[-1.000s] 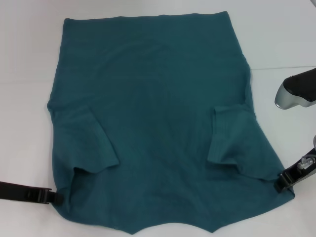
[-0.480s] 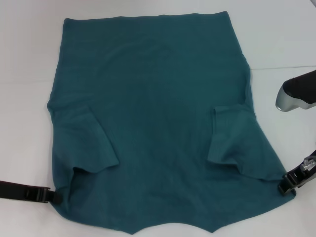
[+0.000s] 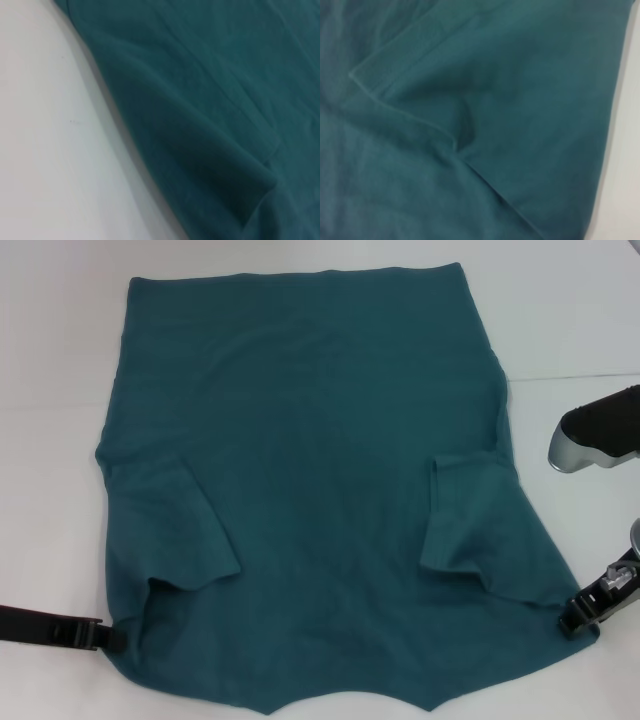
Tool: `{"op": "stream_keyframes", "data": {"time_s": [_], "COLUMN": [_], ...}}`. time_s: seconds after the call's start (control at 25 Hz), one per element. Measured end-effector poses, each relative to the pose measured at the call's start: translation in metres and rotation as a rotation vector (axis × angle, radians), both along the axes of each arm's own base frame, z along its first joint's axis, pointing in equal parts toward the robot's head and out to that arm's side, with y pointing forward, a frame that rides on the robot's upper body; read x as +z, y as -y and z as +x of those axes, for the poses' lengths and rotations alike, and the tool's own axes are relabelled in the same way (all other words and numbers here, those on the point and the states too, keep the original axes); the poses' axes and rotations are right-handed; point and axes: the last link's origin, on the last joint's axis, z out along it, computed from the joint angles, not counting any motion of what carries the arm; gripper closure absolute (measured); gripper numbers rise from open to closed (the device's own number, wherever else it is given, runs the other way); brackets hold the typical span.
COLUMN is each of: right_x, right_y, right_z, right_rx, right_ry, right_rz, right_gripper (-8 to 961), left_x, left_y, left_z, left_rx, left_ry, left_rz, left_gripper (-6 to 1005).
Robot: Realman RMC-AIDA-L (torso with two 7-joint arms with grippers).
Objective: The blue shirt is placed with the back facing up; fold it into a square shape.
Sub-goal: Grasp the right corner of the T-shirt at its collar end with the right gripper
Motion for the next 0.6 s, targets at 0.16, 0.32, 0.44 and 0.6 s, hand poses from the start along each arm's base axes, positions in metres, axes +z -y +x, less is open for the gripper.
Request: {"op": "stream_keyframes", "data": {"time_s": [0.16,0.32,0.44,0.6], "right_x": [-0.0030,-0.0049,-0.0073,-0.0081], "right_y": [0.0004,0.0007,0.0017,0.0015], "right_z": [0.0019,0.0019,0.0027,0.0030], "right_rx": [-0.007,-0.002,-0.001,0.001], "right_ry": [-0.002,-0.007,-0.017,-0.022], "right_rz": [-0.008,-0.019,-0.031,-0.032], "right_gripper": [541,567,587,613], "left_x": [-0.0001,-0.0001,-0.0001,-0.0002], "left_y": [0.0000,0.0000,0.0005,0.0013], "left_z": [-0.0001,-0.0001,-0.0007,-0.0015], "left_rx": [0.000,0.000,0.002,0.005], "left_ry": [0.000,0.000,0.000,0.000], "left_rz": [0.000,0.000,0.000,0.000], "left_gripper": [930,929,929,928]}}
